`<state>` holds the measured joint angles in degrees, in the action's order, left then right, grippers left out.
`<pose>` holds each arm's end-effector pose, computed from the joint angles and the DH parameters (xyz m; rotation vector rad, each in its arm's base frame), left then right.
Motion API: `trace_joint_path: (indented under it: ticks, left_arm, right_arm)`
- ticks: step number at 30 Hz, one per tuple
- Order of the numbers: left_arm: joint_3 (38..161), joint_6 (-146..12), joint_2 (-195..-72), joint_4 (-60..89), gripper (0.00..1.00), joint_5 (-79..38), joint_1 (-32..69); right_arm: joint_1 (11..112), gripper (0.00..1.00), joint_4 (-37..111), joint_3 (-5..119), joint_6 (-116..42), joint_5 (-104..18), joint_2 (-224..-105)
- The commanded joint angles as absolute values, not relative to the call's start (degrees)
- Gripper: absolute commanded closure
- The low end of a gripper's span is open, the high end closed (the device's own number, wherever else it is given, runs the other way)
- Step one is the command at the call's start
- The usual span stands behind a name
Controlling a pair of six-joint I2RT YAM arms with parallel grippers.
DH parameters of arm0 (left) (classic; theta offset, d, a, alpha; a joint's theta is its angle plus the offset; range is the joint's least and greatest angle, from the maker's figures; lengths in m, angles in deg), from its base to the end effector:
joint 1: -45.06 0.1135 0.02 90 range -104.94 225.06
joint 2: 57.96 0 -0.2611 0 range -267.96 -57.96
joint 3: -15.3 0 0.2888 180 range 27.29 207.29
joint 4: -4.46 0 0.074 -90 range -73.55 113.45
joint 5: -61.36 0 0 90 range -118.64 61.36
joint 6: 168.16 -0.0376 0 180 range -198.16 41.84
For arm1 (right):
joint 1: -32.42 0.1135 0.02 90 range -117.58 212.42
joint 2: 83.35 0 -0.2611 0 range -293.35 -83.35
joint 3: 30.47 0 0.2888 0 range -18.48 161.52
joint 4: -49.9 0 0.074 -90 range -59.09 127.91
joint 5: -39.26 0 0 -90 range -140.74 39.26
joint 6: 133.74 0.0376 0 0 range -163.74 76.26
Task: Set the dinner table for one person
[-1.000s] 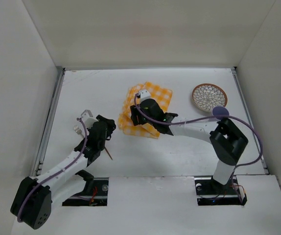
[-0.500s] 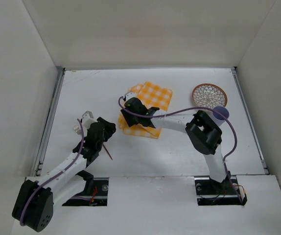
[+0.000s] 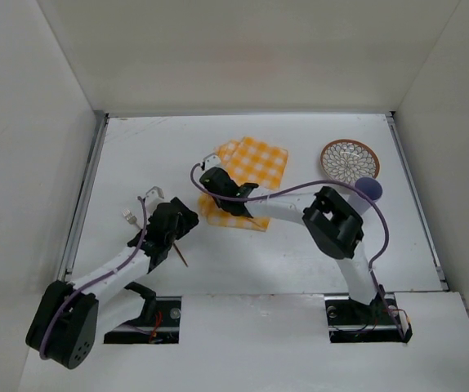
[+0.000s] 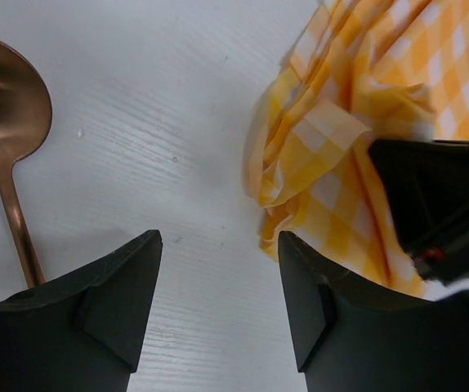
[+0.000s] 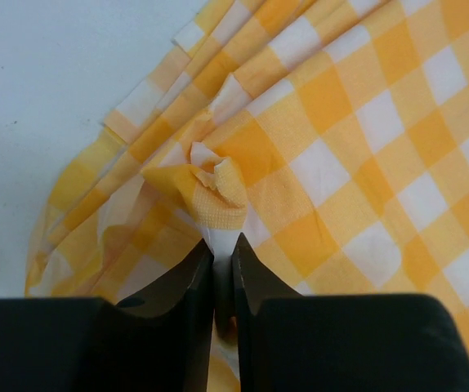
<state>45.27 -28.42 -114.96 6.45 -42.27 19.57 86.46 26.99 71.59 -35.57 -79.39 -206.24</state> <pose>0.2130 -0.0917 0.1476 -0.5869 2.0267 -0.5572 0.3135 0.4014 0.1561 -0.6391 2.1289 0.0045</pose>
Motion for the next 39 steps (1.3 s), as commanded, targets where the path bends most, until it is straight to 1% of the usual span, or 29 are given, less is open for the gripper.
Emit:
trace_joint_path:
  ticks: [1,5,13,15,18,19,22,26,29,33,39]
  left_arm:
    - [48.82,-30.61,-119.12,5.82,0.42,-38.58,18.83]
    - [50.76,-30.69,-124.84,2.30,0.40,-34.72,18.30]
    - [54.27,-29.20,-134.60,-4.12,0.41,-30.66,17.51]
    - [55.15,-29.55,-136.36,-4.21,0.45,-31.37,16.72]
    - [55.86,-29.20,-138.73,-4.47,0.59,-32.24,16.63]
    - [55.86,-28.77,-139.43,-4.91,0.65,-32.68,16.81]
    - [55.77,-28.06,-141.19,-7.45,0.78,-33.47,16.72]
    - [55.42,-25.78,-142.87,-10.18,0.93,-34.00,16.98]
    - [53.40,-24.98,-140.33,-11.41,0.97,-36.19,17.86]
    - [50.59,-25.50,-132.08,-9.75,0.97,-37.96,20.58]
    - [46.20,-26.65,-121.26,-4.12,0.97,-39.81,23.57]
  right_arm:
    - [86.60,0.82,33.77,68.29,-31.54,-81.78,-197.36]
    - [84.85,0.82,37.73,61.70,-26.08,-77.82,-190.32]
    - [80.80,0.82,44.93,49.83,-17.56,-72.11,-179.77]
    - [80.10,0.82,47.56,46.41,-15.36,-71.84,-176.79]
    - [78.08,0.83,51.96,40.34,-10.01,-72.36,-172.04]
    - [76.94,0.83,52.93,38.23,-7.12,-72.28,-170.46]
    - [72.90,0.83,56.88,30.95,1.41,-71.84,-165.80]
    - [68.94,0.84,62.69,21.89,8.72,-71.57,-159.83]
    - [67.00,0.84,64.01,16.43,11.89,-74.03,-154.91]
    - [65.42,0.83,63.75,10.81,14.88,-76.14,-149.63]
    - [64.98,0.83,60.68,4.03,17.78,-78.25,-145.14]
